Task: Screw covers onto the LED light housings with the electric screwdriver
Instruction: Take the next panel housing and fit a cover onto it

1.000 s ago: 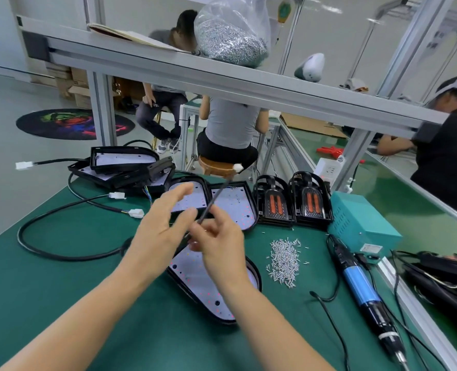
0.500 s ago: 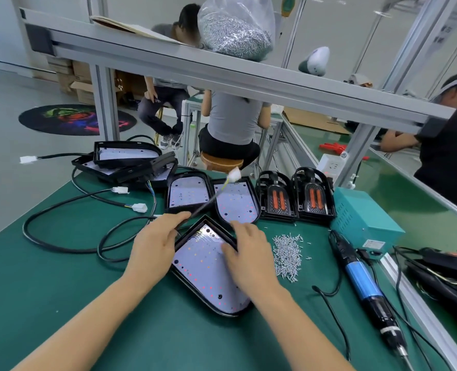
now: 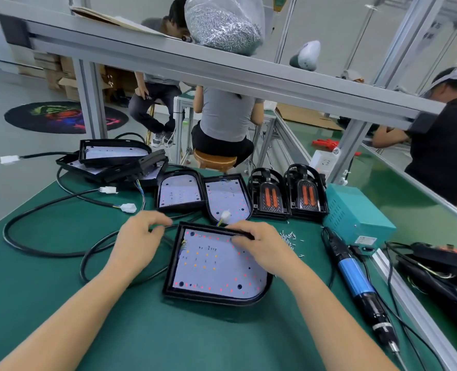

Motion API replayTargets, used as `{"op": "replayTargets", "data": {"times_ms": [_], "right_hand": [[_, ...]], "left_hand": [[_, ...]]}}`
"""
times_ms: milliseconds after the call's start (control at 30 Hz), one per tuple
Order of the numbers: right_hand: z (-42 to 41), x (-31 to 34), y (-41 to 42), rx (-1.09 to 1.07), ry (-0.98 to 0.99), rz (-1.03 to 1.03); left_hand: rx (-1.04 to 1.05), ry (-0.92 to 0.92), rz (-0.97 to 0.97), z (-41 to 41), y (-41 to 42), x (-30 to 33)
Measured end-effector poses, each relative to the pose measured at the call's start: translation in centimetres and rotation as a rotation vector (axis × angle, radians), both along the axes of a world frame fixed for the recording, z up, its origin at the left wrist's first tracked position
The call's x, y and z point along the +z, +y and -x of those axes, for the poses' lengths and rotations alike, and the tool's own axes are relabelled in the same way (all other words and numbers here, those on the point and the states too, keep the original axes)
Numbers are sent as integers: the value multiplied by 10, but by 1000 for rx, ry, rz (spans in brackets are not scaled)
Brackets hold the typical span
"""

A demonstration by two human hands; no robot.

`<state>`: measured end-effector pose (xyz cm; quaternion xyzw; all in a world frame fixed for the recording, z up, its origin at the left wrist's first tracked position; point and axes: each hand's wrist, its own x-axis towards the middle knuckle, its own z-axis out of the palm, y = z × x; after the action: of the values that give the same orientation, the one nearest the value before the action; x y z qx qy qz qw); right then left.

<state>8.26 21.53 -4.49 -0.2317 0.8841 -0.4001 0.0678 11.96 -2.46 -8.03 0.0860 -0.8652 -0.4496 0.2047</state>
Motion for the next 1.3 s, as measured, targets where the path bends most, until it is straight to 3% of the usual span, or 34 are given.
{"op": "replayTargets", "data": {"times_ms": [100,200,267,400,533,633,833,1067,1300], "right_hand": [[11,12,-6,57,23,-84],[15,24,-17,96,82,-167],[17,26,-22,35,167,-198],[15,16,-16,-265,246,73],[-1,-2,-15,-388,-125,475],[-15,-20,-31,-274,-331,538],[-7,-23,-44,-291,-185,387],[12,-23,-35,-228,-147,178],[27,-28,-29,-173,-174,105]], "left_hand": [[-211,187,221,7,17,27],[-518,-108,548,22,38,40],[-539,-254,610,33,44,43],[-373,-154,253,44,33,40],[-195,-57,-362,46,27,31],[-109,-86,-603,49,31,18],[-47,-144,-1012,42,34,-9],[-96,-149,-1187,44,24,-19],[-66,-20,-1094,39,31,-32]]}}
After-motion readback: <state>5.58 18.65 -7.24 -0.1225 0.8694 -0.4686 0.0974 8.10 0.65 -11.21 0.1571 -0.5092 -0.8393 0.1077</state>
